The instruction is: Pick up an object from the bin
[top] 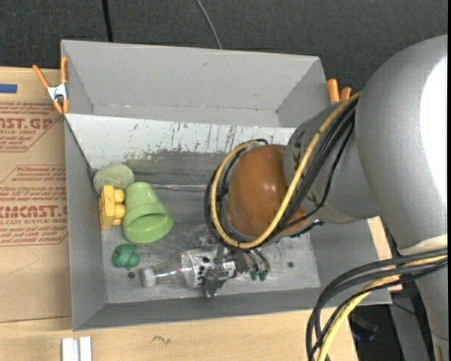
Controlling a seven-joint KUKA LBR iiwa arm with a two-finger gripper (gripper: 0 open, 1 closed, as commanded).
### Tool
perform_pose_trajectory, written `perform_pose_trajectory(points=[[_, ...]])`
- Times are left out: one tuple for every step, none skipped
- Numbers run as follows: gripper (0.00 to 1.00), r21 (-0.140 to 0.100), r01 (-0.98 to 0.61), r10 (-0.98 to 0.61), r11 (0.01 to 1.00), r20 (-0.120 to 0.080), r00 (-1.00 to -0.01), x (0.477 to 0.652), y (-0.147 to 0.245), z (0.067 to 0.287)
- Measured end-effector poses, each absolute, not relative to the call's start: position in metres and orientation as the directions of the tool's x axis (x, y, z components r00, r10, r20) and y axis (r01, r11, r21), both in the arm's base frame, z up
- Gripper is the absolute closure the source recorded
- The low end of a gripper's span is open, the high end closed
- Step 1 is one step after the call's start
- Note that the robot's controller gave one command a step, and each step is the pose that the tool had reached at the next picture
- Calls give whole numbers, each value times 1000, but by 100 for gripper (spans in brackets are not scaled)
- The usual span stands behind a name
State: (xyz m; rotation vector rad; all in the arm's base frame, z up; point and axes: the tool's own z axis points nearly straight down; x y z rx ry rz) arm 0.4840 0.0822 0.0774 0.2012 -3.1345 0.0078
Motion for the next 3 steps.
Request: perform_pose_trajectory(points=[[100,-3,-127,-127,992,1,-992,483,82,81],[100,-1,-128,-128,992,7,-992,481,83,92],[100,-1,-128,-128,992,6,-992,481,83,113]])
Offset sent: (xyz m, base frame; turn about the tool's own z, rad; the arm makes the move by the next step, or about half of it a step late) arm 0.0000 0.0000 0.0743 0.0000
